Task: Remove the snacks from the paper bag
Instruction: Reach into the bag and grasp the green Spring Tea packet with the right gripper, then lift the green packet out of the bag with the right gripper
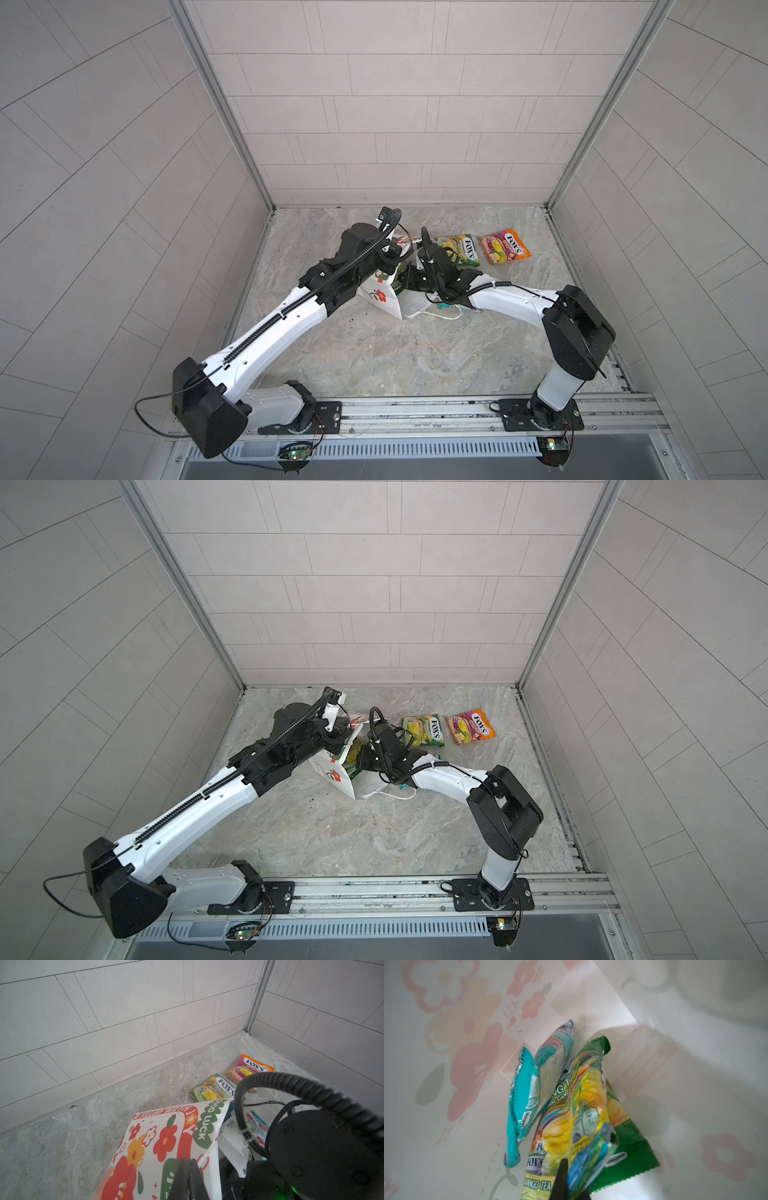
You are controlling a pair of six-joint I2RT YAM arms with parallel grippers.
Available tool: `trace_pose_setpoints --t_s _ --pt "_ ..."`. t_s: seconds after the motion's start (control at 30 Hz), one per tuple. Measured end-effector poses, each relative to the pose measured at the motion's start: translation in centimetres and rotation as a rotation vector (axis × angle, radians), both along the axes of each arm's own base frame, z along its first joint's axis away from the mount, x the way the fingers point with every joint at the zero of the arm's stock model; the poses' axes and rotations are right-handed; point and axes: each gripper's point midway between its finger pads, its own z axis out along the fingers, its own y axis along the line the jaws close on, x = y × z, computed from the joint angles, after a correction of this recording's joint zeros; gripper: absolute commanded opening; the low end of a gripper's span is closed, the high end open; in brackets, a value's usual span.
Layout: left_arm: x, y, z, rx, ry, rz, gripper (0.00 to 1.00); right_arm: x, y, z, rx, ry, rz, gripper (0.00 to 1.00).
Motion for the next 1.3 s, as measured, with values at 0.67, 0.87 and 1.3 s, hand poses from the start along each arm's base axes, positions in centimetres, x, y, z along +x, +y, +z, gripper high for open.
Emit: trace_pose_setpoints --t_s 0.67,0.87,1.3 --pt "0.2 -0.1 -0.5 0.015 0.005 0.006 0.0 -2.7 -3.3 3.2 -0.135 -0.077 0.125 0.0" --pt "0.3 0.1 -0.5 0.017 0.004 0.017 0.0 -3.7 -4.7 5.6 -0.158 -0.133 0.148 0.0" --pt "0.3 0.1 -0.5 0.016 0.004 0.024 0.0 -6.1 -9.2 9.9 -0.2 -0.22 0.183 0.0"
